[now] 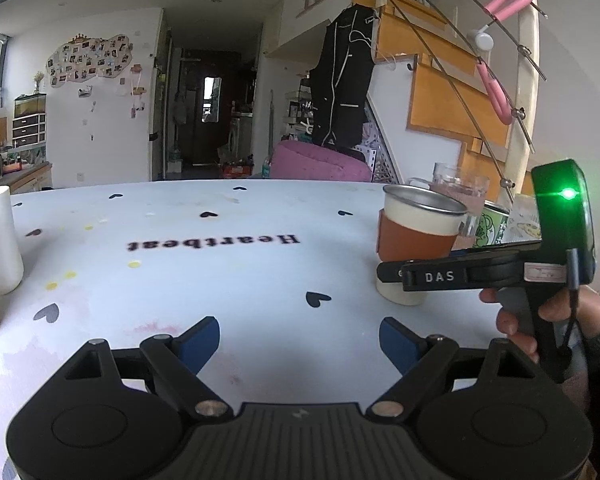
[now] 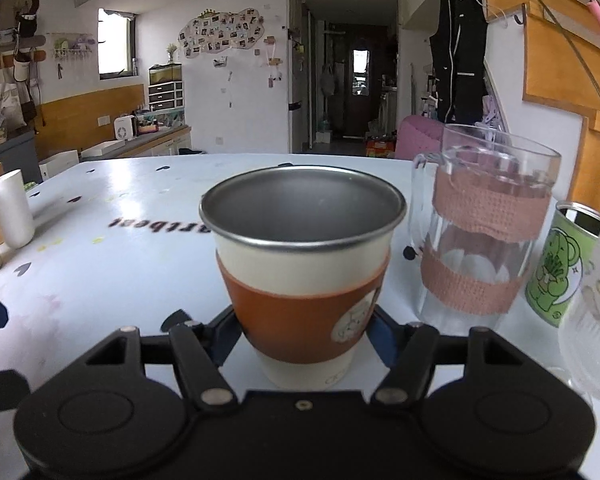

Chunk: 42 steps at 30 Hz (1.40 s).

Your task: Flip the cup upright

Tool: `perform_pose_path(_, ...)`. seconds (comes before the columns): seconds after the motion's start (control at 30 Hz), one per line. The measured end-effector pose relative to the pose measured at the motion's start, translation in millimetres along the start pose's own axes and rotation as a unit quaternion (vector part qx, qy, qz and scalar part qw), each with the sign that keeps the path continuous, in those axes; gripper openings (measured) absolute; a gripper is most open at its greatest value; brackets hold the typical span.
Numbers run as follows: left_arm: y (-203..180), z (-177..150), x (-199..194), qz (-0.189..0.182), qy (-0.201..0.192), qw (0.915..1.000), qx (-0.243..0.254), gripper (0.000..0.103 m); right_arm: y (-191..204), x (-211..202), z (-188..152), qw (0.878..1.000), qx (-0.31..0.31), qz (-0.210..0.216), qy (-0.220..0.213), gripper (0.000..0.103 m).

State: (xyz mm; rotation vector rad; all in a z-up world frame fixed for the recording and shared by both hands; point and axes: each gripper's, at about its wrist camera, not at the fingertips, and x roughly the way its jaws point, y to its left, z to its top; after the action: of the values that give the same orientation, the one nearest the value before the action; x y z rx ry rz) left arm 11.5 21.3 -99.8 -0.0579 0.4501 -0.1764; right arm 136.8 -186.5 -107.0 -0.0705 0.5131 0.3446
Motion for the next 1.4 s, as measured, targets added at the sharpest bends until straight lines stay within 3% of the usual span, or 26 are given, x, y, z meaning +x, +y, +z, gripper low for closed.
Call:
perform_pose_path(0.17,-3,7,-1,0.001,-0.006,1.0000,0.001,0.087,0,1,1,1.000,0.004,0.001,0.001,0.070)
perform_pose_path(0.3,-5,18,-8,0.002,-0.020,0.9998,-0.001,0.087,0,-25,1,1.000,0.014,0.011,-0.022,0.085)
perform_pose_path(0.67,-20,53,-32,0.008,-0.051,0.9987,-0.004,0.088,4,-131,14,0.995,0.026,-0.061,-0.073,0.092)
perform_pose_path(0.9,-34,57,-40,0.022,-0.052,0.9983,0.013,0.097,-7,-174,12,0.988,0.049,-0.103,-0.100,0.101)
perform_pose_path(1.1,-36,54,-46,0.034,-0.053,0.9980,0.010,0.103,-8,-185,6,0.987,0.045,-0.120,-0.095,0.103)
perform_pose_path(1.4,-38,49,-46,0.048,-0.037,0.9981,0.008,0.103,-8,-181,-10,0.989,0.058,-0.123,-0.066,0.103)
